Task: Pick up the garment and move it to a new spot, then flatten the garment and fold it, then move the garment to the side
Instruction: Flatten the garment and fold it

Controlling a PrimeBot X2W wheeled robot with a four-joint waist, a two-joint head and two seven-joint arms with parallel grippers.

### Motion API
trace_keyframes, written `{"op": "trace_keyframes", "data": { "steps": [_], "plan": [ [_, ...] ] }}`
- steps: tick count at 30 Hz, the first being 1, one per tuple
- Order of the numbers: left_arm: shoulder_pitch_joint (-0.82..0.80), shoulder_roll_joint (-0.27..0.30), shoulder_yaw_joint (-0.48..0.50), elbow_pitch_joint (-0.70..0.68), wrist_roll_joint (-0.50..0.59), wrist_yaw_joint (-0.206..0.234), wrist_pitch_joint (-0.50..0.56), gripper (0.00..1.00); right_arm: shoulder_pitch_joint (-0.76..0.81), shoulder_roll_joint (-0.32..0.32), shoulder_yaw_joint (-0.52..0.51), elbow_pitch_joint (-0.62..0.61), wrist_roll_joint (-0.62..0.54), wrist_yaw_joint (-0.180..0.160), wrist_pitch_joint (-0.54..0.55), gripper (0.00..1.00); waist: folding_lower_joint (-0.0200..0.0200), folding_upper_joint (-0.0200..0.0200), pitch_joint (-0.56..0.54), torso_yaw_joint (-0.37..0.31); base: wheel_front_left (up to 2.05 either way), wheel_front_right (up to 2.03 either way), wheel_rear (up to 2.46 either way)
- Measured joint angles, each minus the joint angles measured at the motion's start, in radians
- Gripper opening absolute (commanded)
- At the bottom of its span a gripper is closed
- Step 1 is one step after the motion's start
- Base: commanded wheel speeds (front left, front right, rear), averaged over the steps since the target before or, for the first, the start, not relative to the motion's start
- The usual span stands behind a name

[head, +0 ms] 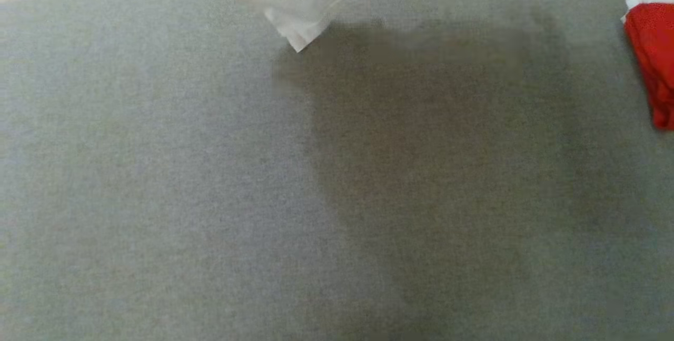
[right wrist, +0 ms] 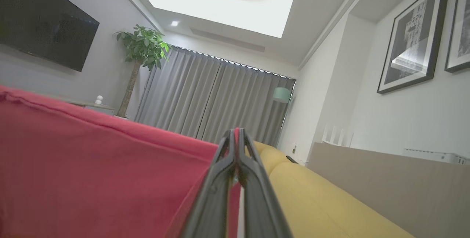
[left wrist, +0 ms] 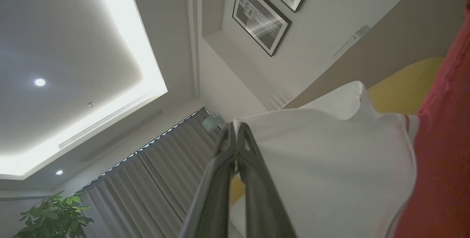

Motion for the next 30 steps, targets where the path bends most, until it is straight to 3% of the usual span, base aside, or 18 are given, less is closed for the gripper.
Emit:
{"op": "trace_keyframes", "data": {
  "steps": [9,15,19,25,30],
  "plan": [
    [-0.001,0.003,0.034,0.027,0.015,-0.028,-0.002,0.00,-0.066,-0.021,0.073,0.042,-0.016,0.000,0.012,0.00,-0.0002,0.0000,-0.034,0.009,0.00,0.00,0.00],
    [-0.055,-0.013,0.016,0.122,0.020,-0.041,0.010,0.00,-0.148,-0.016,0.161,0.127,0.014,0.000,0.043,0.00,0.0000,0.0000,0.030,0.017,0.00,0.00,0.00],
    [-0.123,-0.044,0.013,0.156,0.051,-0.025,0.004,0.00,-0.221,-0.007,0.186,0.174,0.014,0.000,0.030,0.00,0.0002,0.0000,0.094,0.026,0.00,0.00,0.00],
    [-0.188,-0.072,0.042,0.146,0.109,0.023,0.000,0.00,-0.325,-0.010,0.141,0.197,-0.053,0.000,0.001,0.00,0.0003,0.0000,0.171,0.046,0.00,0.00,0.00],
    [-0.192,-0.072,0.068,0.096,0.111,0.009,-0.002,0.00,-0.329,-0.016,0.095,0.119,-0.094,0.000,0.000,0.00,0.0001,0.0000,0.199,0.061,0.00,0.00,0.00]
  ]
}}
